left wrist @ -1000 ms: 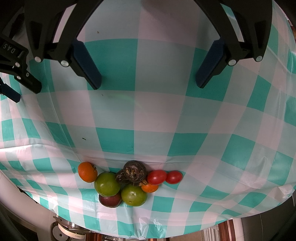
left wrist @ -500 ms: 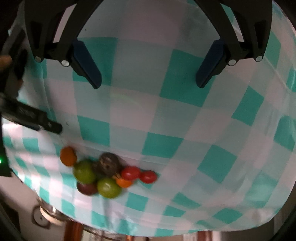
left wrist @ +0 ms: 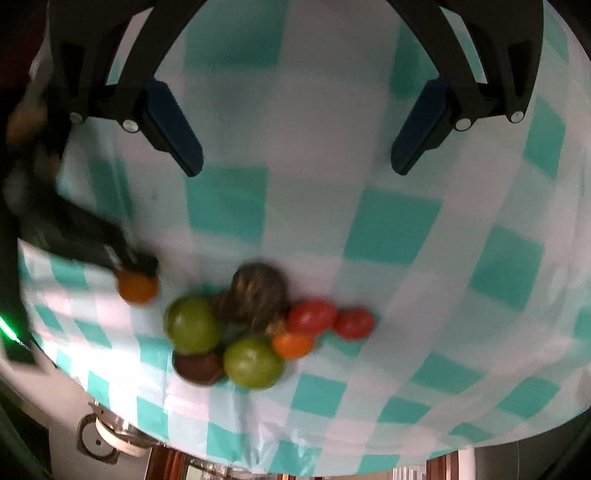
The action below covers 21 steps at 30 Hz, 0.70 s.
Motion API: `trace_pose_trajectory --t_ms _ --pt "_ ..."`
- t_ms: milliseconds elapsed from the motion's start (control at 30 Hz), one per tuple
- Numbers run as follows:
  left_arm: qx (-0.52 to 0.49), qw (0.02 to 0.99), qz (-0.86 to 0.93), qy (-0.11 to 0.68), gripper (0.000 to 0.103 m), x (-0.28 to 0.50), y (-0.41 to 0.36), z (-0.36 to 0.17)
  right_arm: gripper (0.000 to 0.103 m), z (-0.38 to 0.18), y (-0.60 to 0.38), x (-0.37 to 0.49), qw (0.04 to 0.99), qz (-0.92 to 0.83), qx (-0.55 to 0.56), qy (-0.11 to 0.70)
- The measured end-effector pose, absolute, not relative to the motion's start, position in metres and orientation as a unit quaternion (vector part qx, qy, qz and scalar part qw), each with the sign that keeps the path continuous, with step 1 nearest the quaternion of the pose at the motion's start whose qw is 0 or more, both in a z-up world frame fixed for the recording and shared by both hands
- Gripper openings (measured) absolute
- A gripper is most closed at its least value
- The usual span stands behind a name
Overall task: Organize fruits
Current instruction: 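Grasp the orange with the right tool while the left tool grasps a dark passion fruit, then carry the orange and passion fruit into the white box and release both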
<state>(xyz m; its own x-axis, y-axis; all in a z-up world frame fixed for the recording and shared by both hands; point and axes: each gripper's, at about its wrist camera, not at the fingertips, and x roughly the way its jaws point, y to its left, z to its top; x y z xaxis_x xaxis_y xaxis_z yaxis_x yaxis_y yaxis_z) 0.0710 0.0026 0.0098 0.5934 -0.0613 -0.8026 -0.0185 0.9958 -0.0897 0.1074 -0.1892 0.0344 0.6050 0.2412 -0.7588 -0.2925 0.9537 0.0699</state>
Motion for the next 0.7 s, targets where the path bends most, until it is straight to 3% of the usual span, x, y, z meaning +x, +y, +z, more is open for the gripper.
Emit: trace_pose_trajectory --t_ms 100,167,267,333,700 --pt "-0.046 0.896 -0.003 0.442 0.099 0.103 -0.008 0.011 0.04 0.036 -0.215 0.079 0.901 0.132 0.011 0.412" --pt "-0.042 0.895 0.008 0.443 0.088 0.12 -0.014 0.009 0.04 0.034 -0.229 0.06 0.902 0.124 0.034 0.413" --pt "-0.012 0.892 0.024 0.451 0.07 0.141 -0.025 0.005 0.04 0.036 -0.235 0.04 0.907 0.123 0.05 0.4" --pt "-0.001 0.896 0.018 0.444 0.043 0.144 -0.029 0.006 0.04 0.038 -0.243 0.033 0.909 0.118 0.069 0.393" --pt "-0.024 0.917 -0.023 0.397 0.041 0.097 -0.022 0.019 0.04 0.032 -0.26 0.042 0.898 0.136 0.132 0.396"
